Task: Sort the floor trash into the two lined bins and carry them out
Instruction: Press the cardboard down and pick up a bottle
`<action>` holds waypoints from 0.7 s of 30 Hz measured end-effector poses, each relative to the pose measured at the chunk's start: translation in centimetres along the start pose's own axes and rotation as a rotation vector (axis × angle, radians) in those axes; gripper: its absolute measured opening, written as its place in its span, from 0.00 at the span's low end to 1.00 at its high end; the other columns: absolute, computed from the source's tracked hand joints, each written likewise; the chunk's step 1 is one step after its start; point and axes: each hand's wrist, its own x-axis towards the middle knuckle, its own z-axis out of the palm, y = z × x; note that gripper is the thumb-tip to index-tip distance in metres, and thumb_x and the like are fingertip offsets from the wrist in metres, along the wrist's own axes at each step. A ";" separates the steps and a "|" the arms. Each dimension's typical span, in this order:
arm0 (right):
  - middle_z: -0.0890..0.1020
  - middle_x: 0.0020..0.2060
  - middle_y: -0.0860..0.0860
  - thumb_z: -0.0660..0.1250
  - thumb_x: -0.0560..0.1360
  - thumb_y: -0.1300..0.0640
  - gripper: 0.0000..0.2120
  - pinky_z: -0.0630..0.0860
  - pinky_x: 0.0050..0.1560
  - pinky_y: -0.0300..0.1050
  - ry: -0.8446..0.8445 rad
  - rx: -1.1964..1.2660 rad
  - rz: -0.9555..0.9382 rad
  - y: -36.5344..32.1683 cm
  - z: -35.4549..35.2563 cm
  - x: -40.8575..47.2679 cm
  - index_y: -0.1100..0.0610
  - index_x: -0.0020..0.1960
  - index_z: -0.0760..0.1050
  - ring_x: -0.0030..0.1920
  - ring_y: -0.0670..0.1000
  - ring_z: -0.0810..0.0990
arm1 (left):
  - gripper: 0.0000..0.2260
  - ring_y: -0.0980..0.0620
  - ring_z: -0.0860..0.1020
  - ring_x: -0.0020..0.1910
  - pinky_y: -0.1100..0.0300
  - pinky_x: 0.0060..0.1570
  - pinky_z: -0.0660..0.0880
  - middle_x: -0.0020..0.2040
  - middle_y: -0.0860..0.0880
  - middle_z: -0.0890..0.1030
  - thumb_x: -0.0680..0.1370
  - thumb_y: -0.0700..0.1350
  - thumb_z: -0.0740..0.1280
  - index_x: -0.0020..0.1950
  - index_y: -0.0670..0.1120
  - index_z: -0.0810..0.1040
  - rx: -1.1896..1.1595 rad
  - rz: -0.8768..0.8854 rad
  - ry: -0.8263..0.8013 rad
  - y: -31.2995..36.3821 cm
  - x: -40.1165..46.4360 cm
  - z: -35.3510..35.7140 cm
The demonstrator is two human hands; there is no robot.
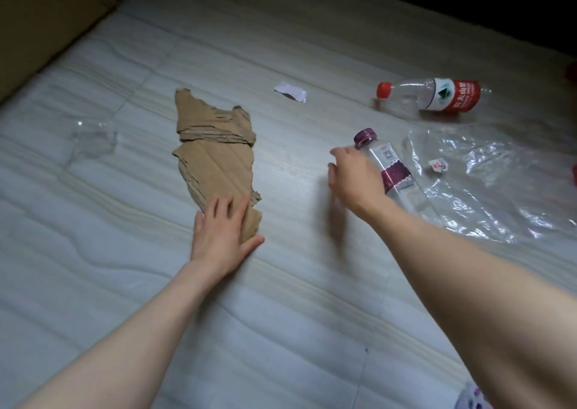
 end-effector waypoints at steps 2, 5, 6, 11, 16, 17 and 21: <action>0.71 0.64 0.57 0.59 0.74 0.63 0.18 0.66 0.61 0.55 0.191 -0.161 0.004 1.5 -0.6 -1.1 0.59 0.64 0.68 0.63 0.60 0.69 | 0.30 0.38 0.64 0.66 0.46 0.65 0.65 0.67 0.38 0.67 0.74 0.59 0.60 0.70 0.42 0.65 -0.023 0.050 0.049 0.2 -0.1 -0.4; 0.56 0.74 0.58 0.63 0.74 0.61 0.33 0.57 0.67 0.65 0.009 -0.167 0.333 3.7 -1.1 -2.4 0.57 0.75 0.51 0.72 0.62 0.58 | 0.24 0.39 0.65 0.65 0.50 0.65 0.64 0.65 0.39 0.67 0.76 0.47 0.64 0.69 0.41 0.64 -0.028 0.037 -0.007 0.3 -0.6 -0.9; 0.52 0.75 0.59 0.62 0.75 0.60 0.35 0.57 0.67 0.66 -0.084 -0.116 0.434 4.2 -1.0 -3.1 0.58 0.76 0.46 0.73 0.63 0.56 | 0.24 0.39 0.64 0.65 0.50 0.64 0.64 0.65 0.40 0.66 0.75 0.45 0.63 0.69 0.41 0.63 -0.029 0.014 -0.035 0.4 -1.0 -0.9; 0.62 0.69 0.61 0.56 0.80 0.57 0.23 0.67 0.61 0.57 -0.079 -0.073 0.420 3.4 0.6 -6.5 0.63 0.71 0.56 0.67 0.62 0.63 | 0.30 0.40 0.64 0.64 0.47 0.60 0.70 0.63 0.41 0.64 0.73 0.36 0.63 0.73 0.43 0.57 0.017 -0.048 -0.071 0.3 -4.2 0.5; 0.61 0.70 0.58 0.62 0.77 0.54 0.35 0.65 0.64 0.55 -0.204 0.036 0.285 1.0 1.1 -10.6 0.61 0.76 0.46 0.68 0.60 0.62 | 0.39 0.40 0.63 0.66 0.49 0.66 0.66 0.65 0.41 0.60 0.71 0.31 0.61 0.77 0.48 0.46 -0.262 -0.141 -0.085 -0.8 -8.5 0.8; 0.62 0.70 0.58 0.62 0.77 0.52 0.37 0.64 0.65 0.54 -0.245 0.065 0.271 0.6 1.2 -11.5 0.61 0.76 0.44 0.69 0.60 0.63 | 0.38 0.39 0.64 0.66 0.49 0.68 0.65 0.66 0.40 0.59 0.71 0.30 0.60 0.77 0.47 0.46 -0.333 -0.196 -0.062 -1.1 -9.4 0.6; 0.70 0.63 0.60 0.67 0.72 0.50 0.34 0.71 0.61 0.55 -0.298 0.320 0.362 -0.9 0.9 -13.4 0.62 0.70 0.55 0.63 0.62 0.71 | 0.26 0.37 0.72 0.63 0.50 0.62 0.70 0.64 0.36 0.72 0.74 0.36 0.60 0.72 0.45 0.62 -0.511 -0.462 -0.041 -1.1 -12.3 -1.3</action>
